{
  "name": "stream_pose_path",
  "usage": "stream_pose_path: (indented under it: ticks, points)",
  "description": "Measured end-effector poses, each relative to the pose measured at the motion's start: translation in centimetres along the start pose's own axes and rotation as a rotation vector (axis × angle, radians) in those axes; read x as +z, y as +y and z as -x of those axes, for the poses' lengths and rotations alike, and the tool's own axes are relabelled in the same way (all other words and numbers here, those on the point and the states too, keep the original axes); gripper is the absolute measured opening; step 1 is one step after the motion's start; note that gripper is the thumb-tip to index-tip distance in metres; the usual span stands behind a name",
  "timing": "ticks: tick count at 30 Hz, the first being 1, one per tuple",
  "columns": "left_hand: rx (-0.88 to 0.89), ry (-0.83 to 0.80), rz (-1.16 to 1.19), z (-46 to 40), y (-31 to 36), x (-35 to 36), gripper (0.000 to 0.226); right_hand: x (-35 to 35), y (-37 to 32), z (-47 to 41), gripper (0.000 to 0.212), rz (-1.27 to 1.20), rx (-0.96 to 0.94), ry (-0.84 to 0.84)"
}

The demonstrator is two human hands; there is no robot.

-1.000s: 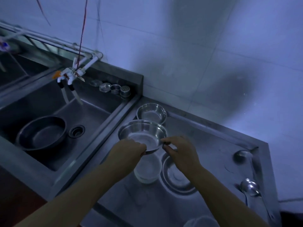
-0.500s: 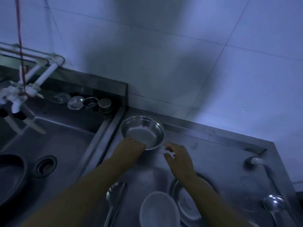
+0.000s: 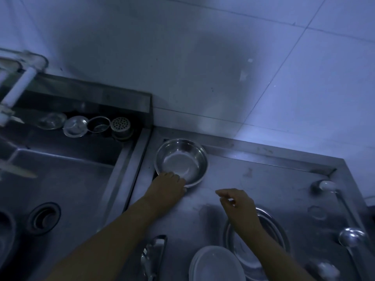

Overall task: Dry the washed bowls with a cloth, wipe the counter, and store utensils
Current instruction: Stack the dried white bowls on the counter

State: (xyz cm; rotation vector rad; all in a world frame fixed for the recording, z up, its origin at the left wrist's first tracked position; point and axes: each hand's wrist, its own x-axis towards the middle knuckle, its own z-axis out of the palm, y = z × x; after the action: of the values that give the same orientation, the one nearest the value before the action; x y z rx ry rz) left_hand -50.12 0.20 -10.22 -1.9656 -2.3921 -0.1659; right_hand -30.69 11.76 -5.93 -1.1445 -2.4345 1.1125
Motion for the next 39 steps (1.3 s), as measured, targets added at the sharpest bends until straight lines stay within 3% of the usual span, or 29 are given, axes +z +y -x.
stream_pose_path:
  ticks: [4,7,10,15,17,21,24,29,35,39]
  points:
    - [-0.095,-0.093,0.077,0.0,-0.1,-0.3,0.023,-0.6,0.2,1.2,0.03,-0.046,0.028,0.017]
    - [-0.066,0.015,0.068,0.4,1.0,-2.8,0.014,-1.5,0.6,2.9,0.028,-0.091,0.069,0.043]
    - [-0.07,0.191,0.176,2.4,3.6,-5.3,0.021,-2.4,1.1,5.7,0.027,-0.13,0.115,0.095]
    - [-0.071,0.143,0.32,8.7,9.4,-7.4,0.026,-3.2,1.9,11.3,0.032,-0.161,0.163,0.121]
    - [-0.154,0.099,0.383,11.2,11.2,-7.3,0.022,-3.1,2.5,13.2,0.03,-0.159,0.195,0.098]
    - [-0.428,-0.148,0.591,14.4,14.0,-5.7,0.047,-2.4,3.9,15.6,0.025,-0.132,0.243,0.032]
    - [-0.588,-0.212,0.738,15.4,15.6,-4.6,0.058,-2.0,4.7,16.3,0.023,-0.098,0.233,-0.038]
    - [-0.712,-0.204,1.031,14.8,17.4,-4.3,0.023,-1.6,5.3,17.0,0.021,-0.147,0.226,-0.184]
    - [-0.815,-0.154,1.171,14.6,18.0,-3.7,0.032,-0.6,5.8,16.6,0.012,-0.094,0.204,-0.219]
    - [-0.878,-0.119,1.212,14.5,18.4,-3.4,0.032,0.0,5.9,16.6,0.024,-0.067,0.215,-0.161]
